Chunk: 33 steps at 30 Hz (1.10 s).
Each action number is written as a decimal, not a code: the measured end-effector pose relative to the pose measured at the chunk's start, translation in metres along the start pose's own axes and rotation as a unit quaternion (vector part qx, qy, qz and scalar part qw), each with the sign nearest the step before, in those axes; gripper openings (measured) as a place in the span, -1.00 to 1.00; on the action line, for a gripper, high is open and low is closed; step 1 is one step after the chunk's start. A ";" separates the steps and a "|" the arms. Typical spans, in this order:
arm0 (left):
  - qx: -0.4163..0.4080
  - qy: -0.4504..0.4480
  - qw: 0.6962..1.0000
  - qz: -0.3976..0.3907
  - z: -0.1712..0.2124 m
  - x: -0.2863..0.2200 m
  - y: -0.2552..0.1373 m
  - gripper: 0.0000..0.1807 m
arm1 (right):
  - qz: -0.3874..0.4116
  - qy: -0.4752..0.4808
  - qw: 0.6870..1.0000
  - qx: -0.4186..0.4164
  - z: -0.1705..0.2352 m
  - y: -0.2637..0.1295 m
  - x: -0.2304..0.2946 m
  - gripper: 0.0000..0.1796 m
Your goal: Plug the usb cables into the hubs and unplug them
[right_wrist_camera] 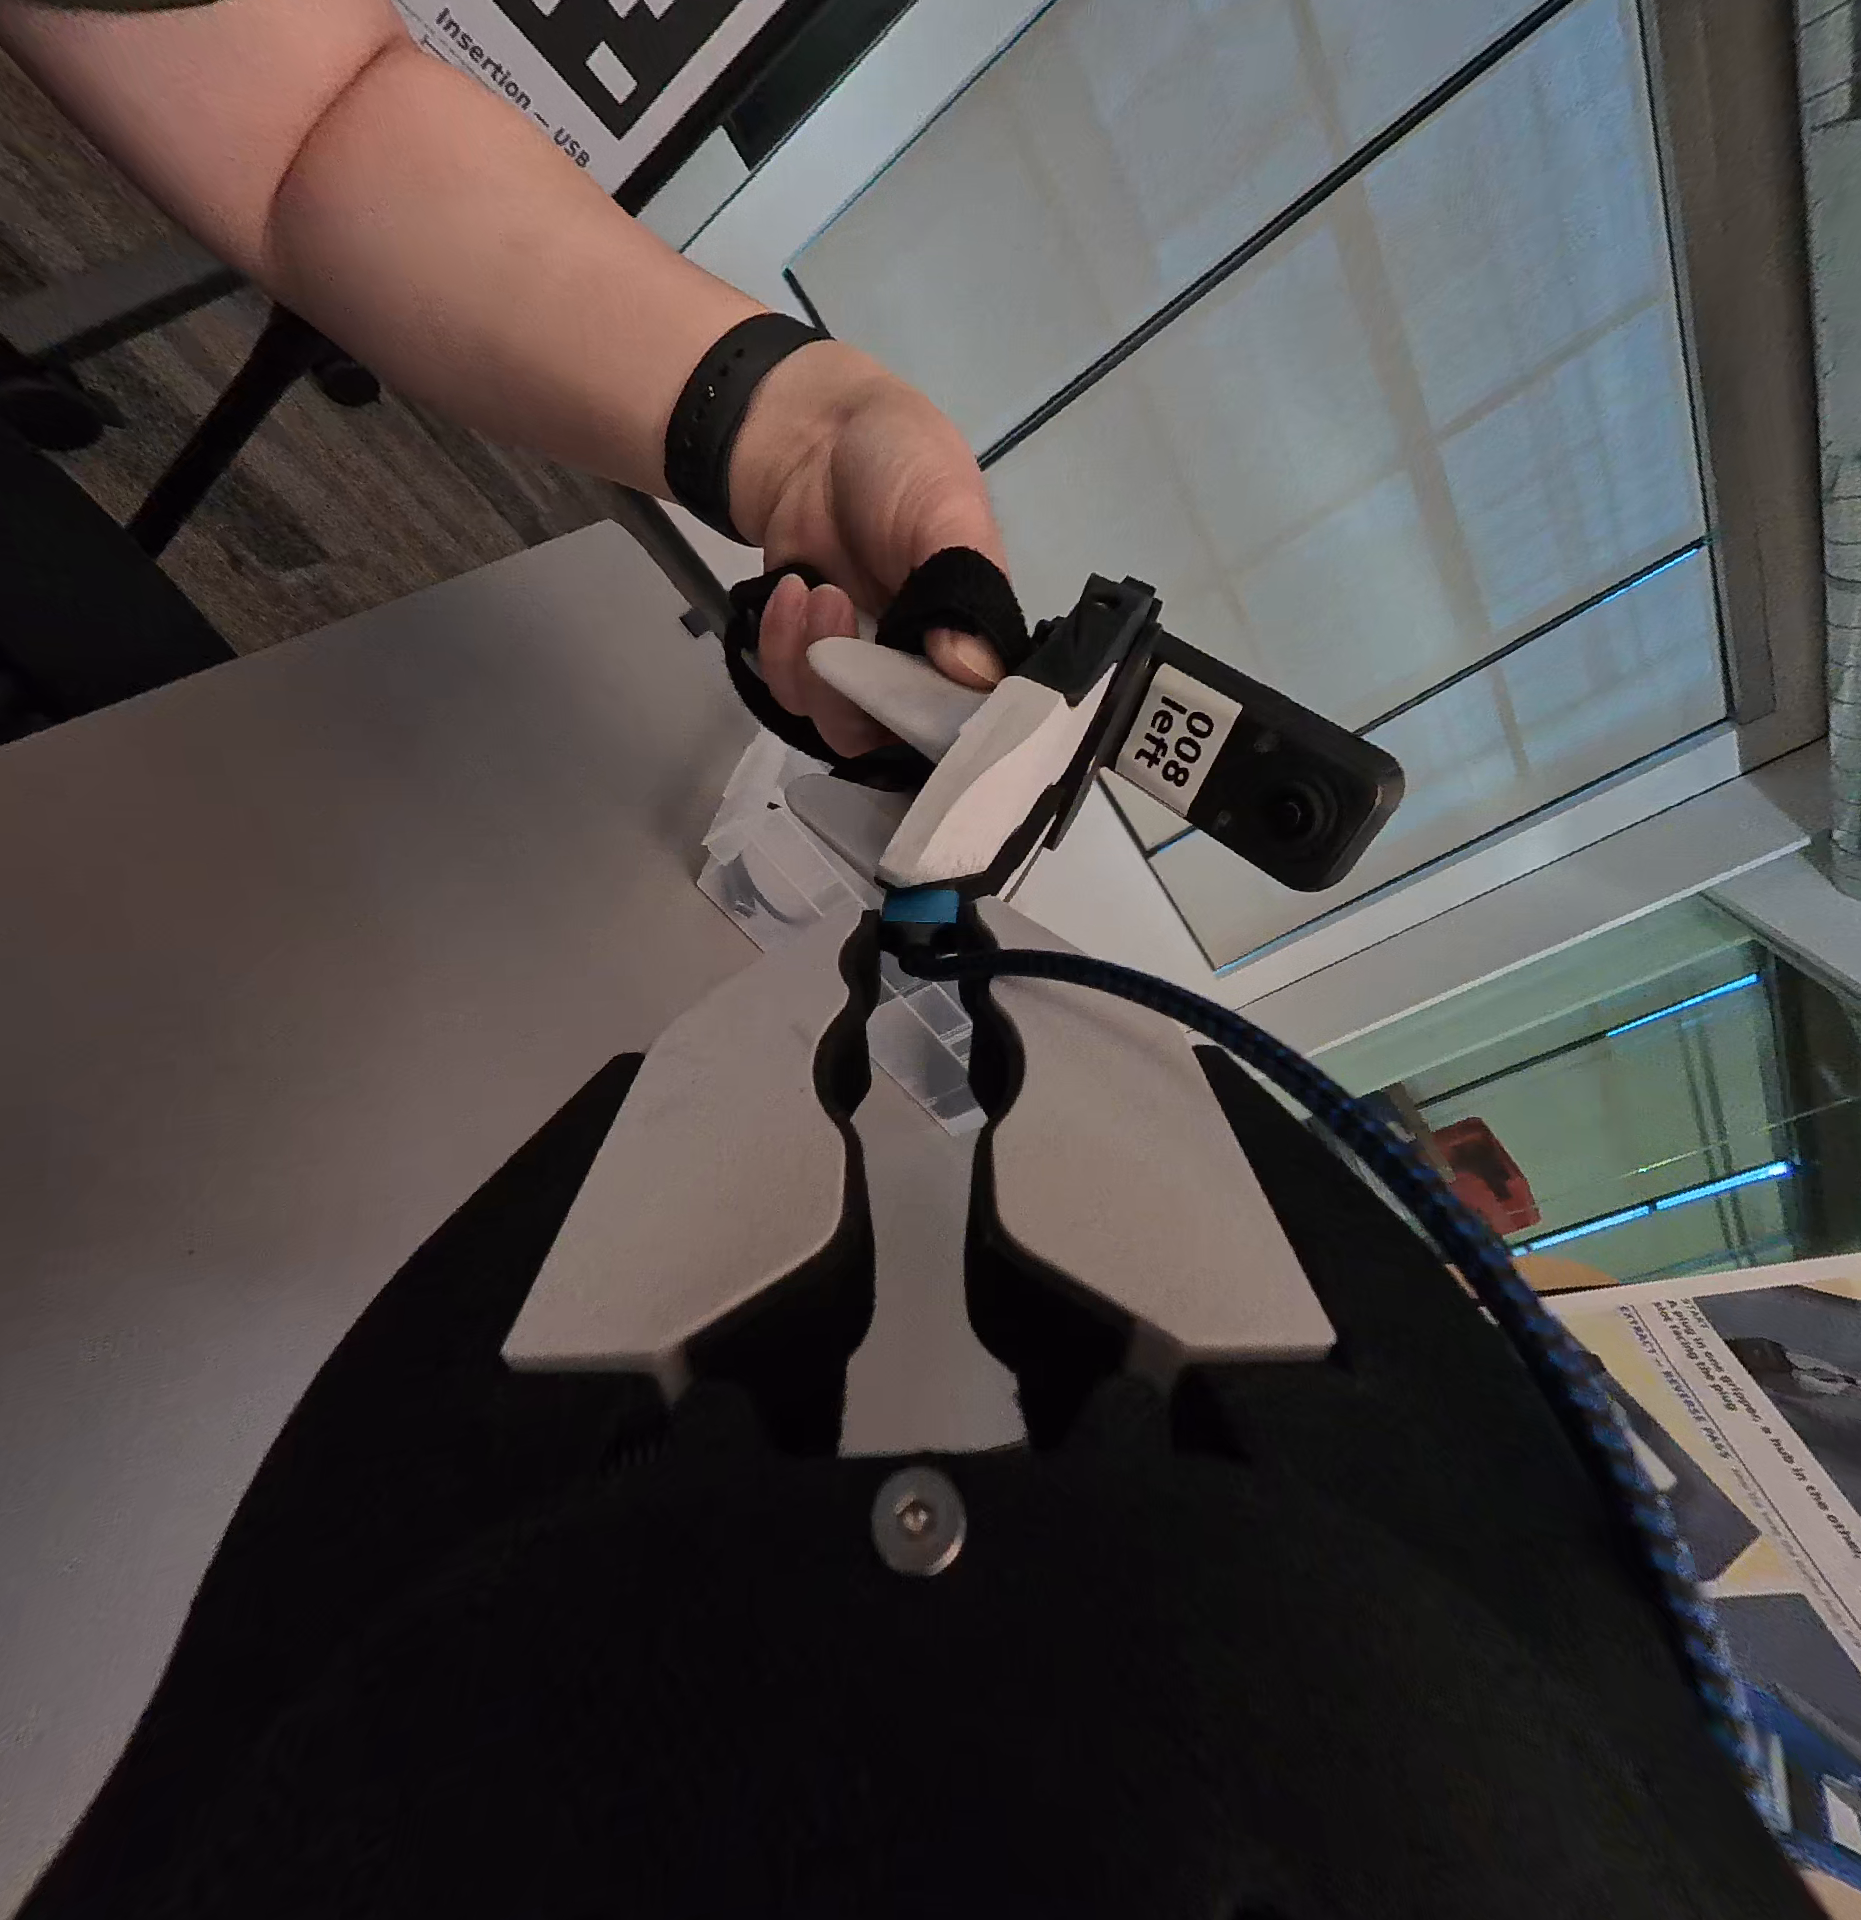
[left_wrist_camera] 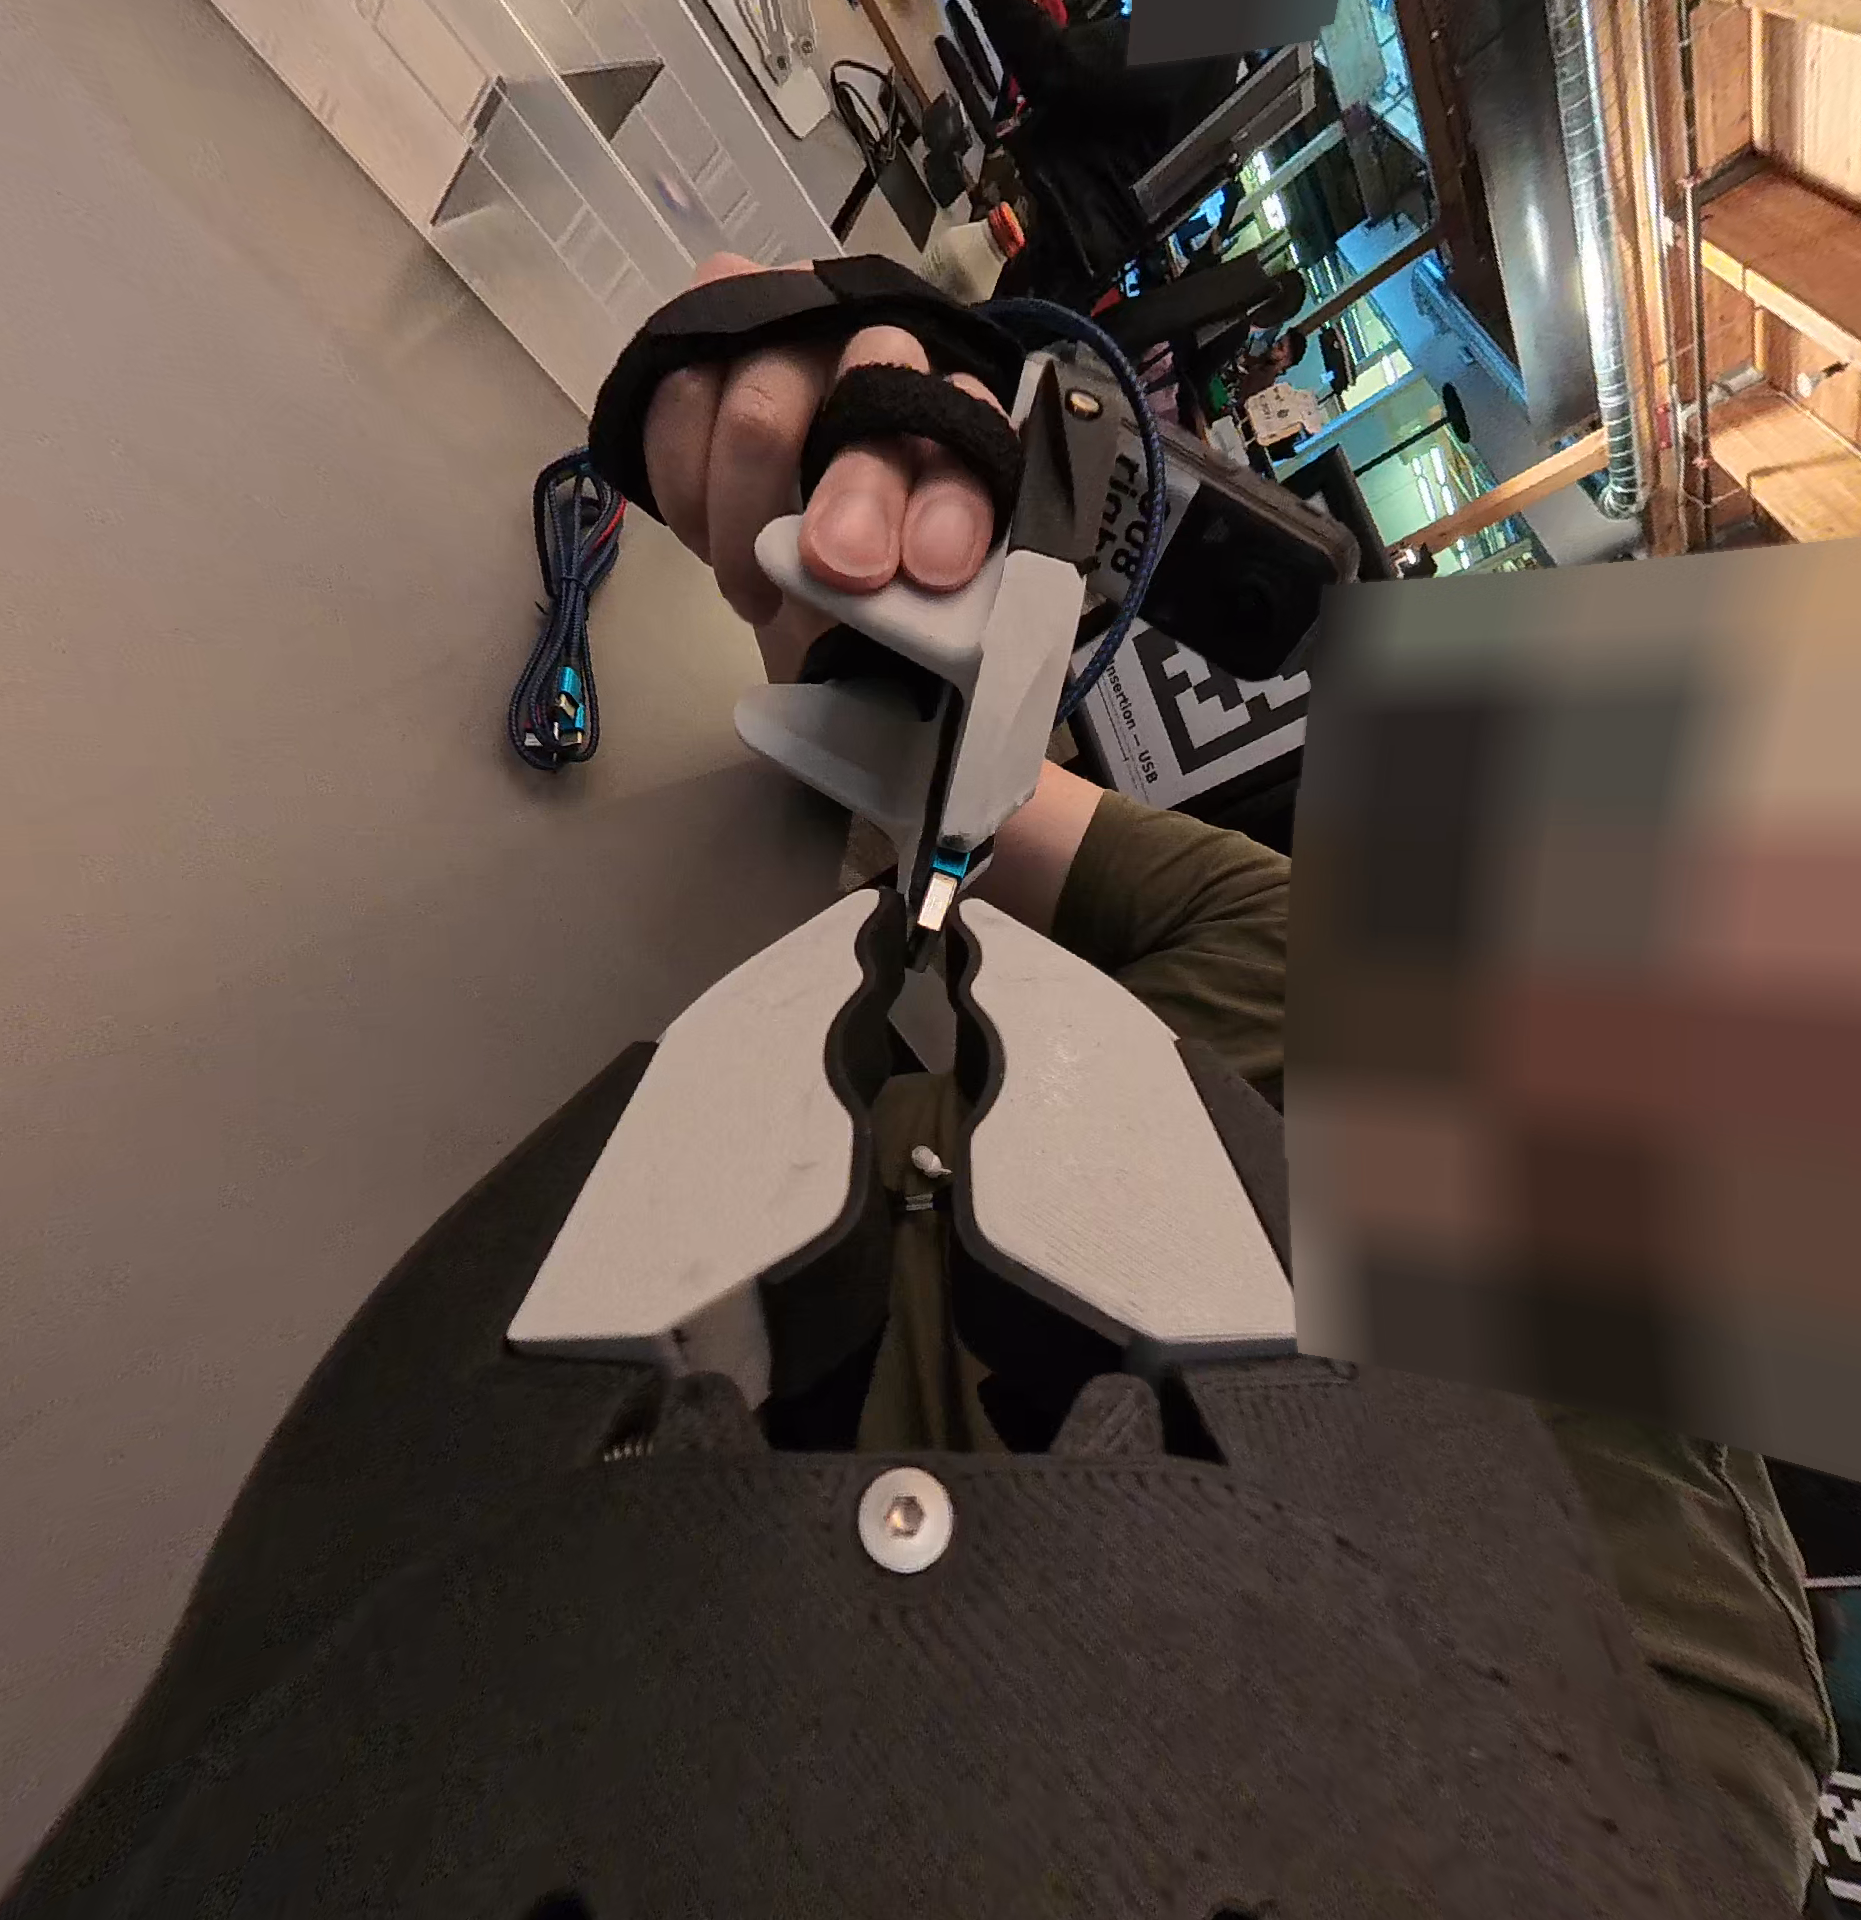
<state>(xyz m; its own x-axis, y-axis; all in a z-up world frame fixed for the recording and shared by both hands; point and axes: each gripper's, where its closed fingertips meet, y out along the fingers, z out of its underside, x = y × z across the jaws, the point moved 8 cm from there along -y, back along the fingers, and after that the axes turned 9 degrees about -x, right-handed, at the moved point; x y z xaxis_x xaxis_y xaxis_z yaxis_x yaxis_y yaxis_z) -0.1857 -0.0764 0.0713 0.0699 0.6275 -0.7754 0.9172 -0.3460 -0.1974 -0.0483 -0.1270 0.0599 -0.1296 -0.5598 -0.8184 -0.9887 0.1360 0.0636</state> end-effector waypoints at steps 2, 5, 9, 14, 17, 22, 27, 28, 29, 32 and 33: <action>0.001 -0.001 1.000 0.003 0.001 0.000 0.000 -0.93 | -0.003 0.004 1.000 0.000 -0.001 0.000 0.000 -0.84; -0.003 0.000 1.000 0.005 0.001 0.001 0.000 -0.93 | -0.003 0.005 1.000 0.003 0.000 0.000 0.000 -0.84; -0.023 0.027 0.999 0.002 -0.003 0.002 -0.001 -0.93 | 0.008 0.010 1.000 0.007 0.002 -0.001 -0.002 -0.84; -0.148 0.206 0.961 -0.107 -0.025 -0.005 -0.026 -0.69 | 0.083 0.013 0.996 0.043 0.013 -0.020 -0.024 -0.84; -0.237 0.303 0.895 -0.224 -0.027 0.008 -0.046 -0.49 | 0.180 0.061 0.981 0.023 0.018 -0.044 -0.049 -0.84; -0.207 0.295 0.874 -0.325 -0.016 0.089 -0.026 -0.29 | 0.233 0.163 0.957 -0.050 0.027 -0.067 -0.065 -0.84; -0.161 0.352 0.830 -0.401 -0.021 0.160 0.001 -0.24 | 0.135 0.316 0.926 -0.157 0.031 -0.067 -0.063 -0.84; -0.151 0.360 0.824 -0.410 -0.025 0.170 0.006 -0.23 | 0.111 0.348 0.911 -0.192 0.030 -0.068 -0.063 -0.84; -0.144 0.363 0.823 -0.412 -0.029 0.178 0.011 -0.20 | 0.081 0.382 0.890 -0.234 0.029 -0.070 -0.063 -0.84; -0.152 0.353 0.829 -0.407 -0.040 0.197 0.022 -0.15 | 0.005 0.469 0.802 -0.369 0.028 -0.082 -0.065 -0.84; -0.161 0.353 0.831 -0.400 -0.044 0.201 0.023 -0.16 | -0.013 0.489 0.775 -0.400 0.030 -0.086 -0.066 -0.84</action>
<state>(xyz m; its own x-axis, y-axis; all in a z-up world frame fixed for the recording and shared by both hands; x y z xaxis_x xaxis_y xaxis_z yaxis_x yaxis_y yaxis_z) -0.1330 0.0724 -0.0633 -0.5037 0.8588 0.0934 0.8305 0.5112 -0.2214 0.0472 -0.0770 0.0909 0.2814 -0.9592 -0.0267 -0.6721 -0.2168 0.7080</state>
